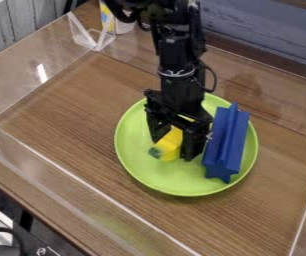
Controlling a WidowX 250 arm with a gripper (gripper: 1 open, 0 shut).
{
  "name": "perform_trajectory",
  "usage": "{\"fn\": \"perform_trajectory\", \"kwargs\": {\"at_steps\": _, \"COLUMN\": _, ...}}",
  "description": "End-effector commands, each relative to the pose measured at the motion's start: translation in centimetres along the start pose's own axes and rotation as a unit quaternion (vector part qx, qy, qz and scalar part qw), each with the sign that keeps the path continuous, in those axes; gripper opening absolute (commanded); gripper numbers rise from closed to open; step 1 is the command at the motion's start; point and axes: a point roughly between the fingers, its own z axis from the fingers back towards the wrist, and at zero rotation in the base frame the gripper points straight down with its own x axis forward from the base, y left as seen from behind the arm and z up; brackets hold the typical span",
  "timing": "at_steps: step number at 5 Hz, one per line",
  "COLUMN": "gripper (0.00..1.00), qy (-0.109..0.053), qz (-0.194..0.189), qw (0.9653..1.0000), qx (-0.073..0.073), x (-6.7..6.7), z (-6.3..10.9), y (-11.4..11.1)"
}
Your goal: Put the banana in the green plate
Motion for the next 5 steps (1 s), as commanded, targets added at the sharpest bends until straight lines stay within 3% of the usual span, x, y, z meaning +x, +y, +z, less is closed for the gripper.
{"fn": "perform_trajectory", "kwargs": {"at_steps": 1, "gripper": 1.0, "qy": -0.03, "qz": 0.004, "qw": 0.9995, "qx": 0.004, "x": 0.12, "z": 2.15, "y": -0.09}}
{"fn": "perform_trajectory", "kwargs": {"at_steps": 5, "gripper": 1.0, "qy": -0.033, "qz": 0.021, "qw": 0.9992, "qx": 0.01, "x": -0.32, "z": 2.27, "y": 0.0}}
